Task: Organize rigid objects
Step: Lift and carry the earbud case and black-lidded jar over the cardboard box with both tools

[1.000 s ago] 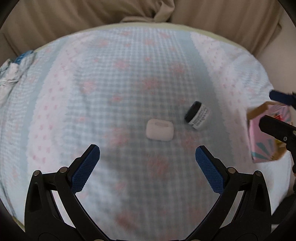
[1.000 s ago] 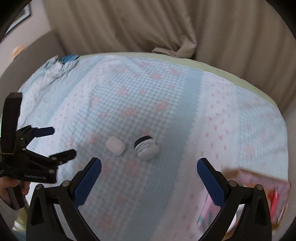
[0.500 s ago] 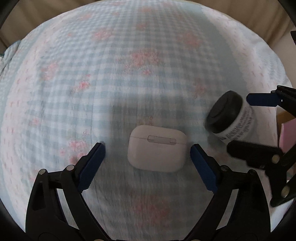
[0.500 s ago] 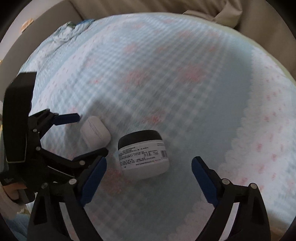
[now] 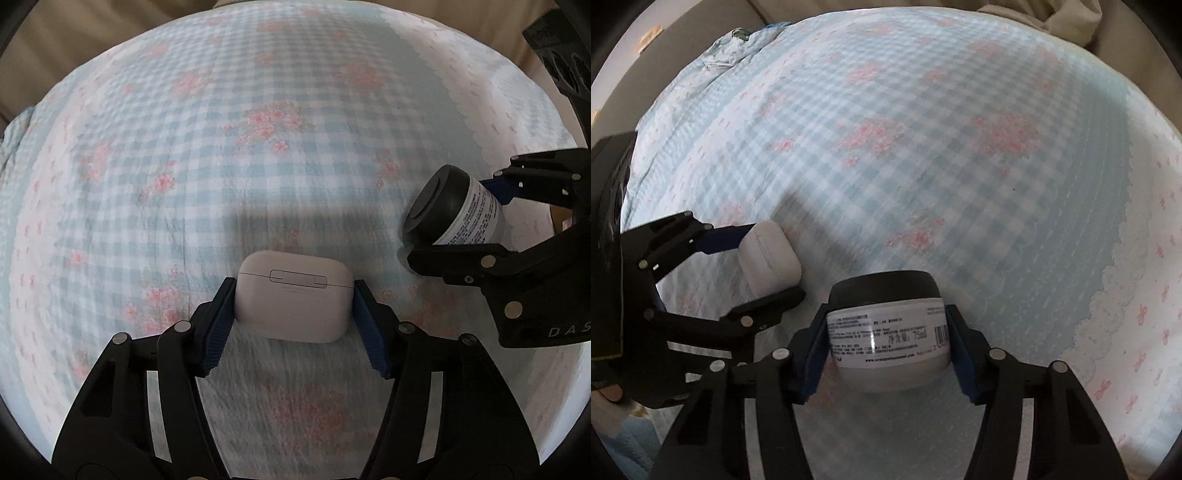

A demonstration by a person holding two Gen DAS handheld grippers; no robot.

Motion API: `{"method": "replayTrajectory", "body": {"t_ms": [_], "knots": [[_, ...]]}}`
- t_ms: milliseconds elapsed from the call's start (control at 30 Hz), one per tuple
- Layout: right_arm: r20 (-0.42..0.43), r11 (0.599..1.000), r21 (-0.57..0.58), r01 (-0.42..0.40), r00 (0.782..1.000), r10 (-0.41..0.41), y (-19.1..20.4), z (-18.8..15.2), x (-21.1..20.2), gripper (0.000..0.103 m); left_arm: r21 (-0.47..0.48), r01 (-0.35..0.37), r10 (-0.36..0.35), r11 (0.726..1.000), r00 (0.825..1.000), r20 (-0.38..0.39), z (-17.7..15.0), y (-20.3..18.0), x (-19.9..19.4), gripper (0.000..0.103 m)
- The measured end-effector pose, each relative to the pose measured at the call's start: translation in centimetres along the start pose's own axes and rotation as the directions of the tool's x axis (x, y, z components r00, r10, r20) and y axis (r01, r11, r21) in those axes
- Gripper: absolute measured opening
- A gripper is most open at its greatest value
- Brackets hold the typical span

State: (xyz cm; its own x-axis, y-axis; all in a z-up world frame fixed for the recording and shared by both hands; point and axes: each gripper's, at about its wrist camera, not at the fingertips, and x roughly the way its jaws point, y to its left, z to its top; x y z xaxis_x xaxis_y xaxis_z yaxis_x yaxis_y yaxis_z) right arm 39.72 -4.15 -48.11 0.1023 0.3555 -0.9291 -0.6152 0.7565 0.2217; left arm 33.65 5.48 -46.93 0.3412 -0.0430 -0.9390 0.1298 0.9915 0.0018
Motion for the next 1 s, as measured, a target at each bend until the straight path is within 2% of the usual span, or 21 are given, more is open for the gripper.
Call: {"method": "replayTrajectory", "body": {"t_ms": [333,600,700,800,1000], "knots": [[0.005,0.996,0.079,0.032,0.999,-0.033,-0.1,-0.8,-0.8,0.054,-0.030,0.012,-0.011,0.999,1.000,0.009,-0.7,1.1,-1.5,0.058],[0.058,0.986,0.157,0.047,0.997,-0.057,0.8,-1.8,-4.2,0.054,-0.025,0.036,-0.034,0.999,0.997,0.069,-0.5,2.0,-6.2,0.058],[0.085,0.981,0.188,0.056,0.994,-0.073,1.6,-2.1,-6.6,0.054,-0.017,0.051,-0.049,0.999,0.994,0.099,-0.3,1.9,-9.4,0.058],[0.115,0.972,0.227,0.065,0.989,-0.093,2.8,-2.5,-10.0,0.054,-0.014,0.067,-0.065,0.998,0.993,0.097,0.2,1.8,-12.5,0.058],[0.155,0.933,0.347,0.100,0.975,-0.162,5.6,-3.7,-18.1,0.054,-0.028,0.111,-0.106,0.993,0.986,0.132,0.8,1.5,-19.8,0.058]]}}
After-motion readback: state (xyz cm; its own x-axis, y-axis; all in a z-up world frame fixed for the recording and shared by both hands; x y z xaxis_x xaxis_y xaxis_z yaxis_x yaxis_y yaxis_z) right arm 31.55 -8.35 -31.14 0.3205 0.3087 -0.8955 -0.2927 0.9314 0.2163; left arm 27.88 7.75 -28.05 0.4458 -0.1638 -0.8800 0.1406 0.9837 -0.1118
